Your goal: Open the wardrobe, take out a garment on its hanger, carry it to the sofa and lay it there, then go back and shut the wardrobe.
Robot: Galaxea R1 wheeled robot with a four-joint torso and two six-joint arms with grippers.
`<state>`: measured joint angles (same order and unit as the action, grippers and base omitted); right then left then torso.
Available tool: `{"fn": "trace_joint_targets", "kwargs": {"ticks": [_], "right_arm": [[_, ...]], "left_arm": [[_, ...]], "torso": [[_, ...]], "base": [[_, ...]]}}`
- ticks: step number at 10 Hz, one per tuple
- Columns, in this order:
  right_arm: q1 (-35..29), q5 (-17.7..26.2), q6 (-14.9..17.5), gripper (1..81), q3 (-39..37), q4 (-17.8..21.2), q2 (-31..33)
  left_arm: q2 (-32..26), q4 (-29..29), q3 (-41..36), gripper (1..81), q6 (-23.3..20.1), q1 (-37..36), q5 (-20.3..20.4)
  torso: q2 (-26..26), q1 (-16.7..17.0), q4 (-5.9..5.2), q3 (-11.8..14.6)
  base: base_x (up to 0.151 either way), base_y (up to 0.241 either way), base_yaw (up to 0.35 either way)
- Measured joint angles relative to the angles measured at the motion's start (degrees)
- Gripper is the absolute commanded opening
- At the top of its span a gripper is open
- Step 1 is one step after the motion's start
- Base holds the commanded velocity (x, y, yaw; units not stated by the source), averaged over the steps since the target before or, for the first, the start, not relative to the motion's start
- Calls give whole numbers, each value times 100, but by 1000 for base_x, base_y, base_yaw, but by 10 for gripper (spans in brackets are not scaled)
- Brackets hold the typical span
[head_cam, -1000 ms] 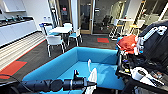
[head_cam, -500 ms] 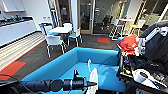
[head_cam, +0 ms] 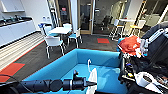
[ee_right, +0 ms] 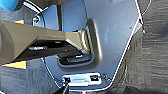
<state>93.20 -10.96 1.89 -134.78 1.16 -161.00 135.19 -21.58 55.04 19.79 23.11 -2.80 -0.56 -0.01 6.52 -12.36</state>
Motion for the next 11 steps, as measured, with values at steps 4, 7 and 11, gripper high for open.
{"fn": "trace_joint_targets", "kwargs": {"ticks": [4,7,11], "right_arm": [[0,0,1,811,0,0,-7],[0,0,1,811,0,2,-13],[-37,-15,1,811,0,10,-13]], "left_arm": [[-13,2,0,10,-5,-2,13],[-13,0,0,10,-2,0,20],[-46,5,0,10,-6,0,22]], "torso": [[0,-2,0,0],[0,-7,0,0],[5,-9,0,-2]], "base": [[109,0,0],[77,0,0],[0,0,0]]}}
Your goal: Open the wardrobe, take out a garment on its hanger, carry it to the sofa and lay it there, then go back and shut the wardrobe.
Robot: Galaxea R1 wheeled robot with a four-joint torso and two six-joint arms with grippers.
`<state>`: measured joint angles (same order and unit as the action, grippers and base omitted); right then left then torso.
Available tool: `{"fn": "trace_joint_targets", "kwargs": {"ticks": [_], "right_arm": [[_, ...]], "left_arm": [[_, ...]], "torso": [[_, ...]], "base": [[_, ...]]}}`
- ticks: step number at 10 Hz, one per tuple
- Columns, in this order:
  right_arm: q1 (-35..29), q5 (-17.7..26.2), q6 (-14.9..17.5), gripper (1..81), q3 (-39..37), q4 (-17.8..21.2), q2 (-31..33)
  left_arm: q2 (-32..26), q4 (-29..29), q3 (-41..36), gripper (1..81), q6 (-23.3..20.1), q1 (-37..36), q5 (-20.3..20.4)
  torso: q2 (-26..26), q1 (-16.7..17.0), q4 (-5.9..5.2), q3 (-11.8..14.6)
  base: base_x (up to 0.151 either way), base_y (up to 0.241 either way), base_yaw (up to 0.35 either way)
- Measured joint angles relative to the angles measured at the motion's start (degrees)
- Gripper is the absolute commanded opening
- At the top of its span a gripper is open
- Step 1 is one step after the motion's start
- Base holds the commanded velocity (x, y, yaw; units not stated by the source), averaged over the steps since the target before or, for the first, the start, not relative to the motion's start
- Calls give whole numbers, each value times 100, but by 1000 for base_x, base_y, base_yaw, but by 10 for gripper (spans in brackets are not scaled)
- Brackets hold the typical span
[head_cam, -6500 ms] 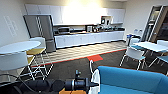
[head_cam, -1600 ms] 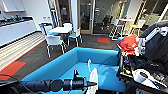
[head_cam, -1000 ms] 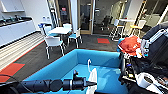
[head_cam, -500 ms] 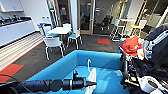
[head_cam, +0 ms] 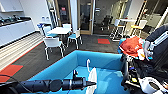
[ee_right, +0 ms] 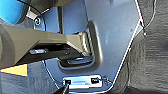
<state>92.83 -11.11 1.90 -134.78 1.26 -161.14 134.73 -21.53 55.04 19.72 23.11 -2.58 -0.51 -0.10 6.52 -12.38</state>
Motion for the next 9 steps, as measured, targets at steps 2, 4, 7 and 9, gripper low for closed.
{"fn": "trace_joint_targets", "kwargs": {"ticks": [2,4,7,9], "right_arm": [[33,17,0,811,0,1,0],[-5,11,0,811,0,0,-5],[-63,26,0,811,2,0,-63],[-79,0,0,811,2,0,-63]], "left_arm": [[-41,-2,99,10,9,12,0],[-160,-2,479,10,9,9,-2],[-354,-10,912,10,33,-366,-44],[-369,-10,1187,10,26,-580,-55]], "torso": [[0,2,0,0],[0,2,0,0],[0,2,0,-4],[0,7,0,-168]], "base": [[0,0,0],[0,0,0],[0,0,0],[0,0,0]]}}
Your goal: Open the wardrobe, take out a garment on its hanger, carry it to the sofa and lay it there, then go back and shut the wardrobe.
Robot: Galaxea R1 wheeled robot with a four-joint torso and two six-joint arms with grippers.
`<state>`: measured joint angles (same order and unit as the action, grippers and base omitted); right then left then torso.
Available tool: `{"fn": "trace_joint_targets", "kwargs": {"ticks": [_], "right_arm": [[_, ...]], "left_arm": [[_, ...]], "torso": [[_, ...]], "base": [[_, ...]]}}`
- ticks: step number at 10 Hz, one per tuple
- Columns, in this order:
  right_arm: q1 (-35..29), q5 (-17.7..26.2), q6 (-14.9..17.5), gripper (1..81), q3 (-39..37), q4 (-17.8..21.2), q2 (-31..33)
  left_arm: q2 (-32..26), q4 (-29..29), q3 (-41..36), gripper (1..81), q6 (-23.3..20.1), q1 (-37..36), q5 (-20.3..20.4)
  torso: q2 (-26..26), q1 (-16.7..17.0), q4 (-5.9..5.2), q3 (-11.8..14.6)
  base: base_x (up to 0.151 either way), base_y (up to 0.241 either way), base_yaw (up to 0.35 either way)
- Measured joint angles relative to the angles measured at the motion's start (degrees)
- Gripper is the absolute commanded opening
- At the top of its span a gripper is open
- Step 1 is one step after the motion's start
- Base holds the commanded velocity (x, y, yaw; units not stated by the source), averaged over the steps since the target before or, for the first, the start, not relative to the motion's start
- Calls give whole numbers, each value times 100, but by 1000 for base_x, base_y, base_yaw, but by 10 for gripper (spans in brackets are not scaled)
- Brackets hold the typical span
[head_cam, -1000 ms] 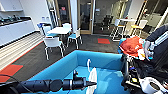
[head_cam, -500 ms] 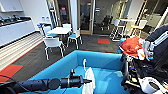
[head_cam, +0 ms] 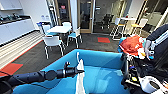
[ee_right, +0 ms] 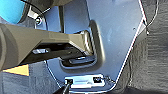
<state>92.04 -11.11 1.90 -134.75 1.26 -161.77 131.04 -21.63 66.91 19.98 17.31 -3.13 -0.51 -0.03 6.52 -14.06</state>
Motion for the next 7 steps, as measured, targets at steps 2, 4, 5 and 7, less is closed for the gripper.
{"fn": "trace_joint_targets", "kwargs": {"ticks": [2,4,5,7], "right_arm": [[-15,0,0,811,0,0,-2],[-100,-41,0,811,2,-2,-2],[-108,-39,0,811,5,-2,0],[-138,-49,0,811,13,0,-11]], "left_arm": [[127,-30,312,10,7,-188,-127],[301,-106,516,10,2,-412,-172],[424,-127,638,10,2,-423,-207],[614,-205,891,10,5,-489,-205]], "torso": [[2,-2,0,-385],[4,-5,0,-785],[6,-9,0,-868],[6,-9,0,-931]], "base": [[0,0,0],[0,0,0],[0,0,0],[0,0,0]]}}
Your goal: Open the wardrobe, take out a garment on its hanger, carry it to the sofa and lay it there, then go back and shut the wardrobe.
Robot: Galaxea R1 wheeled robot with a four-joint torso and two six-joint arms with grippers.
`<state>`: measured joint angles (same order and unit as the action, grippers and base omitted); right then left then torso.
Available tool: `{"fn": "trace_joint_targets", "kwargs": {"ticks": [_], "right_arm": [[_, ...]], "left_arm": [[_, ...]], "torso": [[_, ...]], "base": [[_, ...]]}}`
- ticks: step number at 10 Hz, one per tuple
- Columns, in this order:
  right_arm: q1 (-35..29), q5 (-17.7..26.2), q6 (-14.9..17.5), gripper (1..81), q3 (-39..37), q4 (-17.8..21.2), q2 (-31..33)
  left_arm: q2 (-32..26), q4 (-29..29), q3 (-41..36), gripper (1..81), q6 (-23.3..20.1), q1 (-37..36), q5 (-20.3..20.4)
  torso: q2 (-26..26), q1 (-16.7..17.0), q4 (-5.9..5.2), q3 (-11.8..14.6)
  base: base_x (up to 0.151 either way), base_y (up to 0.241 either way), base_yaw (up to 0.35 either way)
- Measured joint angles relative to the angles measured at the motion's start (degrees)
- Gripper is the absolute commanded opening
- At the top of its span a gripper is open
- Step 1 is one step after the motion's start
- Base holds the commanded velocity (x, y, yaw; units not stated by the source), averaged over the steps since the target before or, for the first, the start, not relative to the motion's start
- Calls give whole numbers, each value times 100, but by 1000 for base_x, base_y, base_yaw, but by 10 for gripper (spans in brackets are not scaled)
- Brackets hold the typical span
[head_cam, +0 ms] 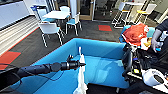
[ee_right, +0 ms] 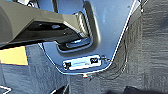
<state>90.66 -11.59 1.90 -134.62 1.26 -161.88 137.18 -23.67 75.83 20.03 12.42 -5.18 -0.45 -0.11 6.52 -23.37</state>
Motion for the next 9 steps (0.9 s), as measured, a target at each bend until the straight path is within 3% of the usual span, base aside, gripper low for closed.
{"fn": "trace_joint_targets", "kwargs": {"ticks": [4,9], "right_arm": [[-87,-4,0,811,2,4,-55],[-163,10,0,811,-28,4,-130]], "left_arm": [[301,-110,642,10,23,-223,-193],[1020,-807,1193,10,56,-1371,-262]], "torso": [[0,0,0,-2],[2,0,0,-2]], "base": [[0,0,0],[0,0,0]]}}
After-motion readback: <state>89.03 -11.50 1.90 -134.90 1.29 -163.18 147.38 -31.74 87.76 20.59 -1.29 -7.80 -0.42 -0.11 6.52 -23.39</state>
